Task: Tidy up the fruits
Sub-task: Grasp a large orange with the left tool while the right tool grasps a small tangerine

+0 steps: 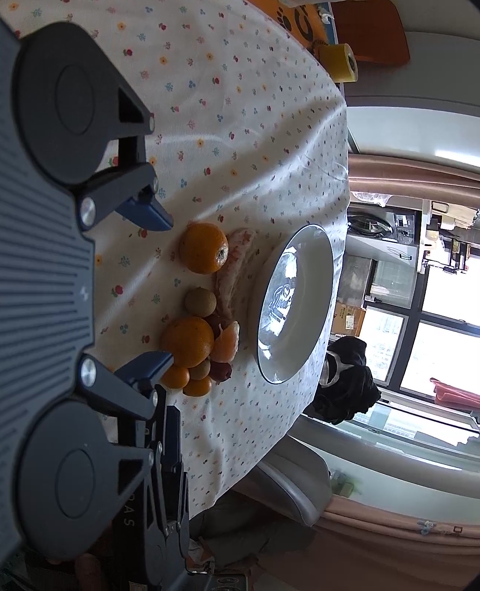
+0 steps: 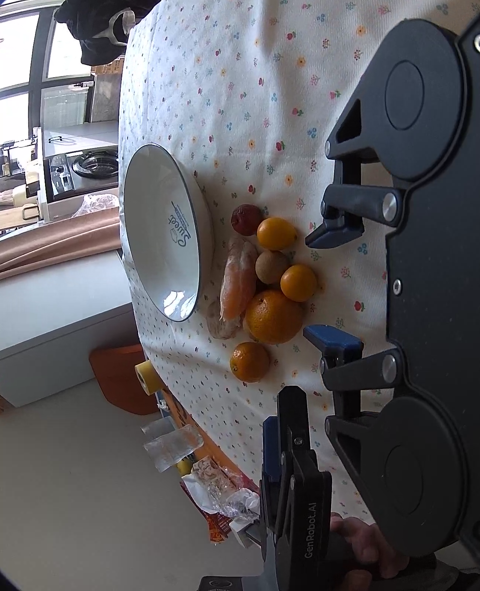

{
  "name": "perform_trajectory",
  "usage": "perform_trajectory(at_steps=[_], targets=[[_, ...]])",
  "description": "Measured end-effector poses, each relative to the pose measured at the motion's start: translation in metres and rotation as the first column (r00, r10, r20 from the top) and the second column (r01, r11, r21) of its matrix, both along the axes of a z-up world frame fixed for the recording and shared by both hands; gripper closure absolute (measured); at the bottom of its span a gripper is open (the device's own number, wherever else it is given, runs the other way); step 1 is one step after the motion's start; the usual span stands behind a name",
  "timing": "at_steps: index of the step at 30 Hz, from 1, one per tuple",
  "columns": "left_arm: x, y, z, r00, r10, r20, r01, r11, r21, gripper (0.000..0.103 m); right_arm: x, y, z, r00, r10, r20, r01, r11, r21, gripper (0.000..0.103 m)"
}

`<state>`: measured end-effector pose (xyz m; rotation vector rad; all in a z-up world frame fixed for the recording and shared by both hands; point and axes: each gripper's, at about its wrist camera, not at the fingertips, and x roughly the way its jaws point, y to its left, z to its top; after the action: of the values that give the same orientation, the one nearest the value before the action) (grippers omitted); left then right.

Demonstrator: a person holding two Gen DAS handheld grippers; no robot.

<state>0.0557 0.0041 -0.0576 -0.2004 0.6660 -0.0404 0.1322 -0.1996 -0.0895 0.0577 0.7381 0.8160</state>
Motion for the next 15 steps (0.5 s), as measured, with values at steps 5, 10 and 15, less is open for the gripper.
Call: perform_trajectory(at_steps=[5, 10, 15], targets=[[0.006, -0.004, 0.001, 1.000, -0.003, 0.018, 0.003, 1.000, -0.005, 0.039, 0.007, 0.004, -0.003, 1.000, 0.008, 0.004, -0.008, 1.000, -0.002, 0.057], [0.015, -0.011, 0.001, 1.000, -0.020, 0.022, 0.020, 1.000, -0.008, 0.040, 0.012, 0.008, -0.006, 1.000, 0.017, 0.002, -0.017, 1.000, -0.003, 0.057], [0.023, -0.018, -0.001, 0.999, -0.043, 0.019, 0.043, 0.999, -0.018, 0.043, 0.013, 0.012, -0.009, 0.999, 0.027, 0.020, -0.026, 1.000, -0.007, 0.060]])
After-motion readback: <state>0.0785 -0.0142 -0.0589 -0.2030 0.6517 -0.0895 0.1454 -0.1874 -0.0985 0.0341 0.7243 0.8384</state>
